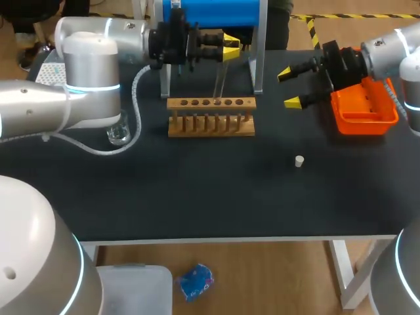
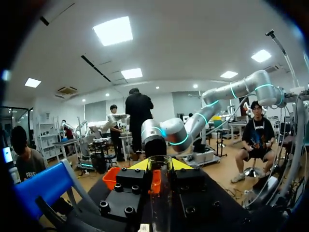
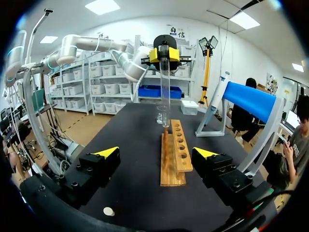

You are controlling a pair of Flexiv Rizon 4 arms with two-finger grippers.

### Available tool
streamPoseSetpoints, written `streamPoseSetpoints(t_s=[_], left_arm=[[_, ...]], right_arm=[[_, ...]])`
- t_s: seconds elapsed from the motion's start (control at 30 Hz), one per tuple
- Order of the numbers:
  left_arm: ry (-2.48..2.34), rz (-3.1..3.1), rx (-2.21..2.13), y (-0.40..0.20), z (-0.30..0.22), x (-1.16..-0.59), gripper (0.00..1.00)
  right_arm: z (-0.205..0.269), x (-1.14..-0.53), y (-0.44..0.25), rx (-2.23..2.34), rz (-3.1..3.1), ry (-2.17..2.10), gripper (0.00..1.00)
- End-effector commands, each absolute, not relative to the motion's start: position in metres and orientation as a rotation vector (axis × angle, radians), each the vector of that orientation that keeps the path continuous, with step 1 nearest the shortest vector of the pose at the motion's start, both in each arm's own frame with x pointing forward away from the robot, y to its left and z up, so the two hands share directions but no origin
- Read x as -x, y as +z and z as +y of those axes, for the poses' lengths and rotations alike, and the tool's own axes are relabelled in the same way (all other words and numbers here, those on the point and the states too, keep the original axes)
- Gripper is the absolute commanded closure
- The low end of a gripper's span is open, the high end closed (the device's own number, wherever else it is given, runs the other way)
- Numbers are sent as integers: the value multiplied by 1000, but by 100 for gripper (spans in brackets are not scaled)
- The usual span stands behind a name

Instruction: Invert the test tube, pick up the pipette, mount the tip to pipette, aspirate from beaker and dispense into the tube, eject the tip, return the pipette, and cap with the stopper.

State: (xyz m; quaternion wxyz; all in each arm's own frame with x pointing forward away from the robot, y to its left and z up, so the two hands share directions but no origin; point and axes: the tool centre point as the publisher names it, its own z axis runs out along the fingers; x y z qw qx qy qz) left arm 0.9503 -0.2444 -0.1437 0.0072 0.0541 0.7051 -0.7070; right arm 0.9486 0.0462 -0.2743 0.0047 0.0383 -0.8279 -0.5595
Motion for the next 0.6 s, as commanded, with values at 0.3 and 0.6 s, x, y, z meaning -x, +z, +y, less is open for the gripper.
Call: streamPoseSetpoints(t_s=[0.3, 0.6], left_arm=[[-2213, 2265, -73, -153, -261, -965, 100], [-2233, 2188, -78, -161, -258, -971, 100]], right_arm=[[45, -949, -274, -122, -2593, -1752, 0], [45, -949, -274, -122, -2593, -1752, 0]])
